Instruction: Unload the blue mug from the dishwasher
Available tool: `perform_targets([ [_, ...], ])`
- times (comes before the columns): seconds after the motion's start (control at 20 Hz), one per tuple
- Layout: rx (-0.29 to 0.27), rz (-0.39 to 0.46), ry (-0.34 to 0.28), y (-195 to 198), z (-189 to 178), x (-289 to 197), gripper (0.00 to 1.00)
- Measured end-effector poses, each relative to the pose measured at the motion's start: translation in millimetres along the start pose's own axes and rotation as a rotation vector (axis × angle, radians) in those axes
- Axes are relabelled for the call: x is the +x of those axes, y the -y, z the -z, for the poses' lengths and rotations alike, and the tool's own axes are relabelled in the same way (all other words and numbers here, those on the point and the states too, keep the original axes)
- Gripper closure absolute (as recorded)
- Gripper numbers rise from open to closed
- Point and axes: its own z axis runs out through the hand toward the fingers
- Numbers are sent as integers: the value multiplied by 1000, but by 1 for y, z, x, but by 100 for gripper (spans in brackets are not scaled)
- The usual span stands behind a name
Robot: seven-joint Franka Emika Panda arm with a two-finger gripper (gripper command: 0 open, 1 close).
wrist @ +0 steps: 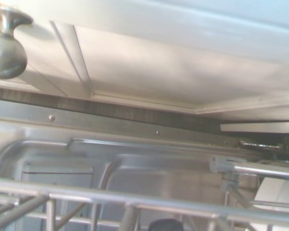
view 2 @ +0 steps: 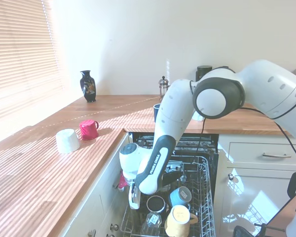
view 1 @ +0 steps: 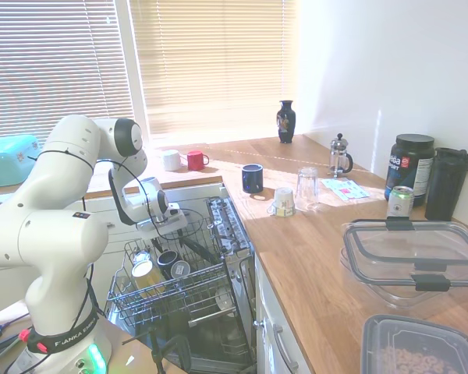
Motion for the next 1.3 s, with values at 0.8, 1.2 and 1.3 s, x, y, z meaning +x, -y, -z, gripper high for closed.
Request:
perform_targets([
  [0.8,31,5,-51,-17,-23,-48,0],
  [1.2,17,59,-61,-12,-30,-55,100],
  [1.3,14,67,-62,-12,-30,-55,100],
])
